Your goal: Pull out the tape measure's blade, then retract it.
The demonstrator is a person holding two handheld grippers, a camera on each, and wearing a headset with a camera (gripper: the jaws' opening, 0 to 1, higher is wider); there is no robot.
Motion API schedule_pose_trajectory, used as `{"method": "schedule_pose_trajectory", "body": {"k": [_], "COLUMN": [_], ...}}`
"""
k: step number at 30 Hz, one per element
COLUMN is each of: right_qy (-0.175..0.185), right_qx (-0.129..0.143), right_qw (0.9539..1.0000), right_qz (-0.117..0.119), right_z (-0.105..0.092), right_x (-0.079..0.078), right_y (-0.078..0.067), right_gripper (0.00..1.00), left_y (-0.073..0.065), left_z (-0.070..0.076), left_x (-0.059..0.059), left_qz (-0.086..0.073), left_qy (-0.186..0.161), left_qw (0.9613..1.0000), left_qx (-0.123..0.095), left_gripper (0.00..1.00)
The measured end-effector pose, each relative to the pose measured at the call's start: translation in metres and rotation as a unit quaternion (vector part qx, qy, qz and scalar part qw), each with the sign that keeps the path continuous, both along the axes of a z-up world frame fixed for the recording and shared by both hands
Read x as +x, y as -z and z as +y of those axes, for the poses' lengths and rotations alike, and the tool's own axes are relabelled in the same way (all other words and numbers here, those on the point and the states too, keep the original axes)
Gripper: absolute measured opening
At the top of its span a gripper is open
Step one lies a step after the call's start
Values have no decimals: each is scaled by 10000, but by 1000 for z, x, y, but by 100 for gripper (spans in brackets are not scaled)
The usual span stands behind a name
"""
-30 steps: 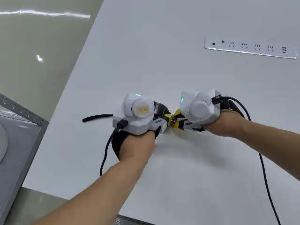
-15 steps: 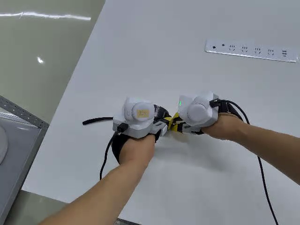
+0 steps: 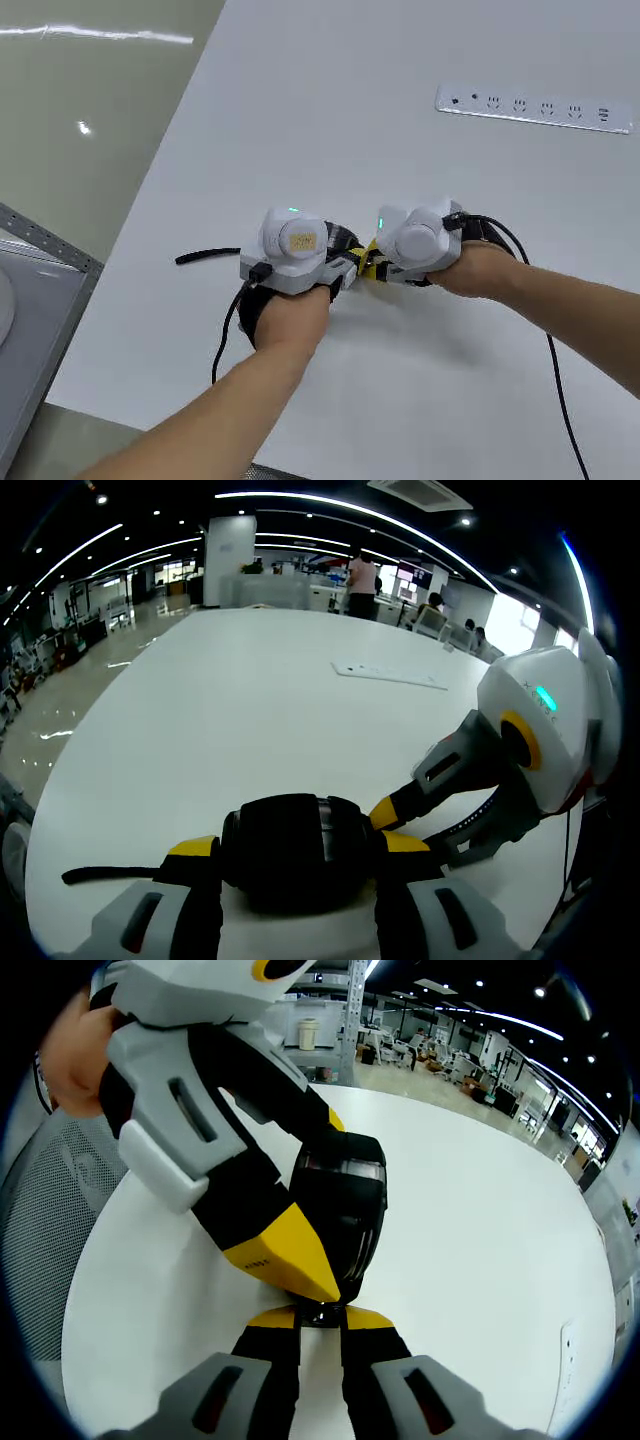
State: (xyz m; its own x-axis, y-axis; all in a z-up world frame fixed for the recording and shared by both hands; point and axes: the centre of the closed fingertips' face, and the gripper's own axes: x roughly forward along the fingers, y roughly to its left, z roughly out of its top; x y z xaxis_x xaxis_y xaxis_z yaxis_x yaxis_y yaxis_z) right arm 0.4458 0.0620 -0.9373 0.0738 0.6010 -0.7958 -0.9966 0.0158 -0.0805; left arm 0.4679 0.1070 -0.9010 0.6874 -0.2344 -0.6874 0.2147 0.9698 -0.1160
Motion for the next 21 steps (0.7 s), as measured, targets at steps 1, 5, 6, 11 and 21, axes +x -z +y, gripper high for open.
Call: {"method": "schedule_pose_trajectory", "body": {"k": [1, 5, 6, 11, 21], "right_qy": [-19, -47, -20, -37, 174], "right_qx": [-12, -58, -54, -74, -64], "right_qw": [10000, 9999, 9999, 9999, 9998], "right_qz": [-26, -81, -86, -115, -77], "right_z": [0, 0, 0, 0, 0], "right_x": [0, 0, 1, 1, 1], "right_y": [0, 0, 0, 0, 1], "right_gripper": [15, 15, 16, 16, 17], "left_y": [0, 0, 0, 0, 0], "left_z": [0, 1, 1, 0, 1], "left_x": [0, 0, 1, 0, 0], "left_qz": [2, -4, -10, -3, 0], "left_qy": [6, 9, -13, 26, 13], "left_qw": [10000, 10000, 10000, 10000, 9999], "left_qx": [-2, -19, -50, -32, -158], "left_gripper": [59, 59, 60, 60, 61]}}
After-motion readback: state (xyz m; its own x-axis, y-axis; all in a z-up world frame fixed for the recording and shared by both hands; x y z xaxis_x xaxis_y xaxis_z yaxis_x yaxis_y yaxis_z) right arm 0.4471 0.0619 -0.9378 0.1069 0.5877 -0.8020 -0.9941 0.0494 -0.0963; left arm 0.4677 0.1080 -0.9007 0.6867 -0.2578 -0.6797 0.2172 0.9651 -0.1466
